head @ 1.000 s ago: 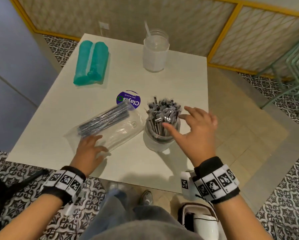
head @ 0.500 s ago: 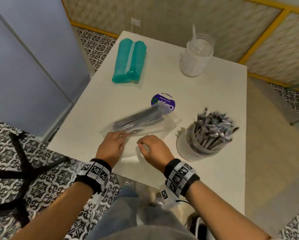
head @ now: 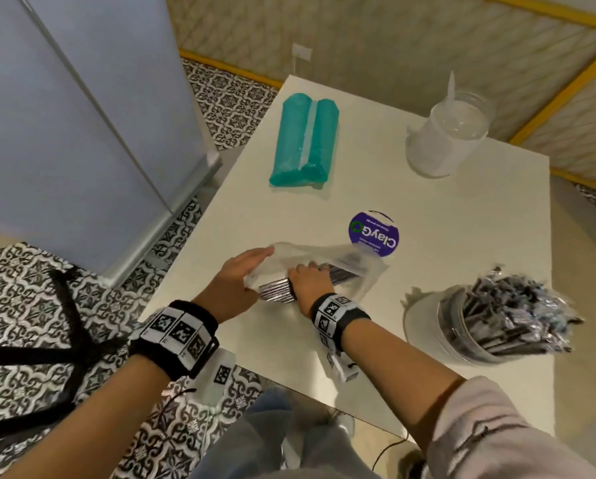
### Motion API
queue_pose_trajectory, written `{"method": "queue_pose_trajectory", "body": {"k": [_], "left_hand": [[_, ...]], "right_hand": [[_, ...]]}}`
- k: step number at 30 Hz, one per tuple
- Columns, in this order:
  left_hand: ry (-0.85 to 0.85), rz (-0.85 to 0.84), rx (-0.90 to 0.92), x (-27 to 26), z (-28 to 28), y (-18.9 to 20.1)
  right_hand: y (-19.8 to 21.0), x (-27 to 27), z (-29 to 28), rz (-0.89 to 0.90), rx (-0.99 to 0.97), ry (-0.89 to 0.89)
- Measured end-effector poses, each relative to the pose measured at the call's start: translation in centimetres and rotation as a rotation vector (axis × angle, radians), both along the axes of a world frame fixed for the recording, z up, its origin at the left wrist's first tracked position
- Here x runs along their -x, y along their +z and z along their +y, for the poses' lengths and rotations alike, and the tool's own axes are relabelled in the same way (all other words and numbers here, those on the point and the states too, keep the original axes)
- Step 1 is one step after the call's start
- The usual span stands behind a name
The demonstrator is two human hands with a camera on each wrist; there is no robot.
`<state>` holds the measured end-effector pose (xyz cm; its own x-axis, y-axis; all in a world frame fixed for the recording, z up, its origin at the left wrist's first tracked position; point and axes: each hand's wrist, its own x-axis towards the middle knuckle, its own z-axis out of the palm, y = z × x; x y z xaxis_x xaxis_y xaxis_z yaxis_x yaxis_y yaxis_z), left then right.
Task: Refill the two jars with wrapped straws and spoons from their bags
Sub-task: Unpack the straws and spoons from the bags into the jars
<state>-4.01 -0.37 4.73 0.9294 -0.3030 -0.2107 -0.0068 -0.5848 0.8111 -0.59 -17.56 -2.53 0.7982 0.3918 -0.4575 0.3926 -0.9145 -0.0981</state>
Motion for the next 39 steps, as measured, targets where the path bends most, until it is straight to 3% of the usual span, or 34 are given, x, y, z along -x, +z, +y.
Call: {"method": "queue_pose_trajectory", "body": {"k": [5,7,10,12,14,17,19,23,27,29,31,34,36,39], "left_hand": [[0.086,0.099,0.154,-2.3,0.0,2.0],[0.253,0.029,0.264,-2.8,0.6,2.3],[0.632,-0.034,0.455,-2.6,2.5,1.4],[0.740,0.086,0.545,-2.4,3.1,0.6],[0.701,0.203,0.614,-2.4,2.7,0.5],[0.778,0.395,0.850,-3.1,1.8,0.1],[0.746,0.479,0.829,-3.7,1.0,0.0],[0.659,0.456,0.402,-4.6,-0.8,-0.6],[0.728,0.446,0.445,-6.5,-0.1,-1.5],[0.771,0.331,0.356,-7.1,0.2,-1.0],[0.783,0.111,0.307,-6.9,0.5,0.5],[0.700,-0.221,0.312,-5.3,0.5,3.4],[0.569,-0.390,0.240,-3.7,0.4,3.3],[0.317,-0.556,0.023,-0.7,-0.5,0.8]], "right_hand": [[-0.1,-0.2,-0.1,0.076,-0.170,-0.103],[0.9,-0.3,-0.2,0.121,-0.253,-0.231],[2.8,-0.6,0.0,0.201,-0.453,-0.430],[4.2,-0.8,0.2,0.244,-0.579,-0.469],[5.1,-0.9,0.3,0.338,-0.667,-0.470],[6.0,-0.7,0.3,0.428,-0.752,-0.463],[6.5,-0.5,0.3,0.422,-0.778,-0.452],[8.5,0.0,-0.3,0.510,-0.874,-0.433],[12.7,0.2,-2.0,0.399,-1.190,-0.623],[14.7,-0.2,-3.1,0.196,-1.413,-0.797],[16.8,-0.6,-4.2,0.033,-1.712,-0.900],[19.7,-1.3,-6.5,-0.022,-2.111,-0.916],[20.7,-1.2,-8.1,0.020,-2.241,-0.919],[20.3,-0.1,-9.4,0.030,-2.207,-0.969]]}}
